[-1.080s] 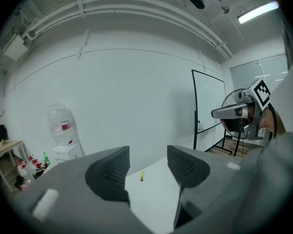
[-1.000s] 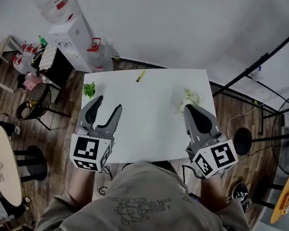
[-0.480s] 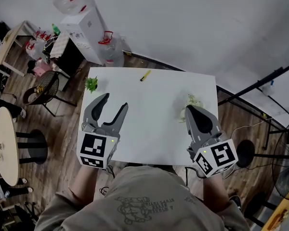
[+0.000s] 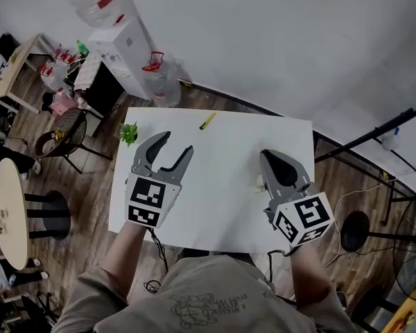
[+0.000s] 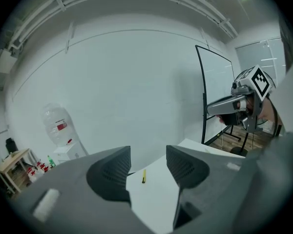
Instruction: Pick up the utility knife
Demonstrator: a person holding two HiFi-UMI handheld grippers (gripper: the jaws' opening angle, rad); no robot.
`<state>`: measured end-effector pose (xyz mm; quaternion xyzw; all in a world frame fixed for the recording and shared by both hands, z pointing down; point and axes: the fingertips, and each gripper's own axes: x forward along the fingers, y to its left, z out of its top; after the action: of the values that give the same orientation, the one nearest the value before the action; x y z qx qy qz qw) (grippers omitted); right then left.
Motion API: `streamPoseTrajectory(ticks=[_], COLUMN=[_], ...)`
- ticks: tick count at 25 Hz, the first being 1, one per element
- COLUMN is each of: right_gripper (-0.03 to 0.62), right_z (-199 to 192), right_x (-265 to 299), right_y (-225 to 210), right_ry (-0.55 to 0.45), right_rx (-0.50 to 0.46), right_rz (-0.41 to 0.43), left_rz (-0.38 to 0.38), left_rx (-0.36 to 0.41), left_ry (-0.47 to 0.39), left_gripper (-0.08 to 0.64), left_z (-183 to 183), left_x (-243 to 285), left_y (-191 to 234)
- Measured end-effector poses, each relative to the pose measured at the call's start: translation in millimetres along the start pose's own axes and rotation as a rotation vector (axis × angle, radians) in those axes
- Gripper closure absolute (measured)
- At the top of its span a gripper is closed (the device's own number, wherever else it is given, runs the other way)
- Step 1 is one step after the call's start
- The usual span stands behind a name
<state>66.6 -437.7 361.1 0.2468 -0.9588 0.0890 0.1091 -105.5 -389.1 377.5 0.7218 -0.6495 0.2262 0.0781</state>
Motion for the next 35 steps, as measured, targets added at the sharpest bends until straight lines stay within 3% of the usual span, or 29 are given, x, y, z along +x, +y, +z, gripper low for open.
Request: streamPoseTrajectory(ticks=[10, 16, 25, 31, 35], right_gripper=[0.563, 0.563, 0.563, 0.563, 0.563], right_z=[-36, -70, -132, -162, -179], right_x=[69, 104, 138, 154, 161], right_y=[-22, -40, -53, -57, -56], right_ry=[0.068, 0.092, 0.163, 0.192, 0.213], right_rx=[-0.001, 0.053, 0.123, 0.148, 0.157], right_rz=[-0.035, -0.065, -0.075, -0.071, -0.061], left_rz=[-0.063, -0.093, -0.138, -0.156, -0.159], left_rx=[-0.021, -0.123, -0.109, 0.035, 0.0], left_ry=[0.107, 0.108, 0.253, 0.352, 0.382], left_gripper=[0.336, 0.361, 0.361, 0.37, 0.385], left_z=[-56, -97, -175, -220, -239], left_x=[102, 155, 230, 269, 284], left_y=[24, 27, 21, 11, 10])
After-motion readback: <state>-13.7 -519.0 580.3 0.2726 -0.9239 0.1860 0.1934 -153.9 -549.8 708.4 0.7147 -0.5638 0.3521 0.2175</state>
